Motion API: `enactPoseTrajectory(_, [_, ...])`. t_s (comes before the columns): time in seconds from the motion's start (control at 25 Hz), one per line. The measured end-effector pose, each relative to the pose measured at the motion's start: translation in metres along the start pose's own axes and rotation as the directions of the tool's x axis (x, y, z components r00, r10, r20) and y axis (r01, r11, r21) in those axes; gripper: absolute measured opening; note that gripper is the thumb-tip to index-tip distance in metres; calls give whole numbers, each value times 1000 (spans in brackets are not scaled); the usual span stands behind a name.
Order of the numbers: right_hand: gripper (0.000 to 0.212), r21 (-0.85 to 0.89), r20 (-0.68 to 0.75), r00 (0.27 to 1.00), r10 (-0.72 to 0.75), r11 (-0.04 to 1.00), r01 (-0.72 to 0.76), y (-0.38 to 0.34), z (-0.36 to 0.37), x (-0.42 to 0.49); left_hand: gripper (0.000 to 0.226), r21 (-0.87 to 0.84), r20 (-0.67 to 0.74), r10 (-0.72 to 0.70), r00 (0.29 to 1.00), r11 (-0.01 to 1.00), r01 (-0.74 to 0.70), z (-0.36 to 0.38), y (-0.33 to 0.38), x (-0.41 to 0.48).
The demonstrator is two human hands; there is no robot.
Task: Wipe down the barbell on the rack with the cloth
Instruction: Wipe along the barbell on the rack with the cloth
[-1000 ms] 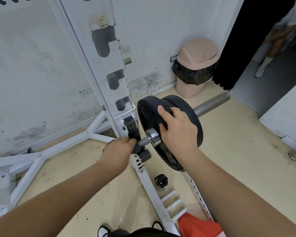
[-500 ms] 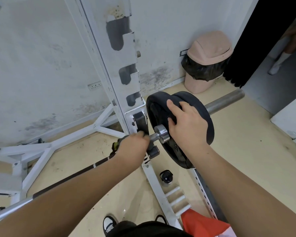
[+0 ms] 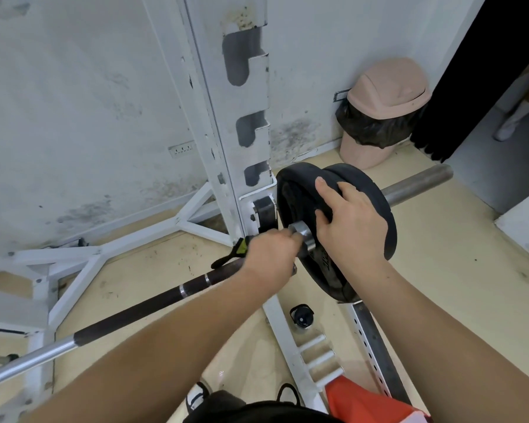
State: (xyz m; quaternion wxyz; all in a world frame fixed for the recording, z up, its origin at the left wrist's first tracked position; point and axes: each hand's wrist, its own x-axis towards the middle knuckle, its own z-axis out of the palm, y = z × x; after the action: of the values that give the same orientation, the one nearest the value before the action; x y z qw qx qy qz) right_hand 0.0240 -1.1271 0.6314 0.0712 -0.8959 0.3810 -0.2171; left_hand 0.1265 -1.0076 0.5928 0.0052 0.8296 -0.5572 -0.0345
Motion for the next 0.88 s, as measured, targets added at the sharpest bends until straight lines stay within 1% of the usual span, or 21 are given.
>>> enactPoseTrajectory(0.04, [58,0,1,1000,4,1000,-4,1,-2,0,37,4,-20,5,1000,1000,-5,4,6,6])
enactPoseTrajectory(0.08, [58,-3,0,1000,11,1000,-11,2,-2,1,39,-8,-8,-2,1000,1000,2,2,5,2])
enactPoseTrajectory(0.16, [58,1,-6,1000,6,1000,-6,3,-2,-1,48,-42,69,-14,998,999,17,-1,-16,-27])
enactPoseTrajectory(0.24, [58,6,-12,1000,-7,1000,7,3,-2,-5,55,41,70,-80,994,996,77,2,-36,-60])
enactPoseTrajectory(0.28, [58,12,-16,1000,0,1000,0,4,-1,-5,53,69,53,-105,993,992,101,1,-38,-61])
enactPoseTrajectory(0.32, [58,15,-18,1000,15,1000,-15,5,-1,-5,49,56,44,-123,991,991,120,-2,-35,-52])
enactPoseTrajectory(0.36, [58,13,-11,1000,23,1000,-22,6,-1,-6,44,7,19,-132,991,991,132,-4,-26,-40])
enactPoseTrajectory(0.4, [58,10,-8,1000,12,1000,-12,6,0,-7,41,-42,24,-143,989,989,144,-5,-14,-29])
enactPoseTrajectory(0.44, [59,9,-9,1000,-2,1000,2,5,-1,-8,39,-79,19,-126,992,989,127,-2,-4,-22])
enactPoseTrajectory(0.48, [59,13,-10,1000,-4,1000,5,5,-2,-9,40,-102,-20,-86,996,991,83,2,-1,-14])
enactPoseTrajectory(0.52, [59,18,-1,1000,3,1000,-3,4,-3,-9,46,-128,-50,-60,997,990,54,6,-4,-13])
enactPoseTrajectory(0.6, [60,29,61,997,47,998,-48,1,-4,-9,59,-150,-32,-35,999,988,30,17,-24,-35])
enactPoseTrajectory(0.64, [61,22,80,996,43,999,-45,-2,-7,-12,62,-144,-17,-52,998,988,49,22,-35,-56])
enactPoseTrajectory(0.68, [60,17,44,999,-20,1000,19,-7,-10,-16,62,-127,-32,-86,996,989,81,28,-48,-78])
enactPoseTrajectory(0.72, [54,29,-33,990,-140,990,141,-12,-11,-23,59,-124,-64,-119,991,986,111,30,-61,-97])
enactPoseTrajectory(0.76, [42,66,-125,956,-264,960,274,-19,-10,-32,55,-142,-81,-158,984,979,146,31,-72,-108])
enactPoseTrajectory(0.8, [28,117,-182,918,-351,920,375,-26,-6,-44,50,-166,-89,-188,978,971,171,30,-79,-107])
enactPoseTrajectory(0.84, [17,166,-172,904,-392,893,418,-31,0,-56,45,-181,-91,-202,975,966,183,26,-80,-95])
enactPoseTrajectory(0.88, [13,221,-94,923,-374,896,385,-36,8,-65,44,-216,-81,-205,975,959,184,22,-76,-75])
